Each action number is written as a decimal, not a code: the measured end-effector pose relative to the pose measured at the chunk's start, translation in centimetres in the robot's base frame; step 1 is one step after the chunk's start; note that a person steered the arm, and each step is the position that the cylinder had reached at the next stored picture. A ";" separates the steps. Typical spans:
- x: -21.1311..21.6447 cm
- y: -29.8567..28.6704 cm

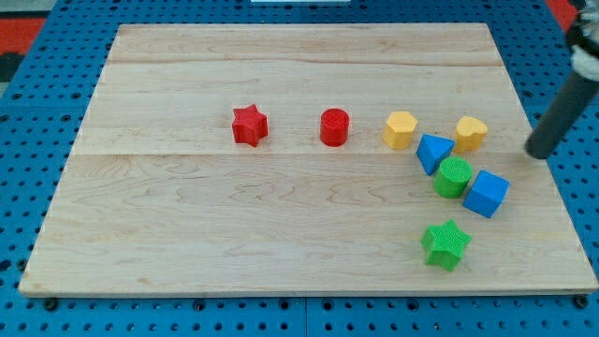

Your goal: Push the blue triangle closer to the yellow hexagon

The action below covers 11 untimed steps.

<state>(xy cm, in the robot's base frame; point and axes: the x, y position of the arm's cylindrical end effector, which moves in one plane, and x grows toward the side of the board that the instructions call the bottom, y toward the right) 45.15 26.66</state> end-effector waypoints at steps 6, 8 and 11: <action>2.4 -24.8; 0.4 -25.6; 6.4 -12.2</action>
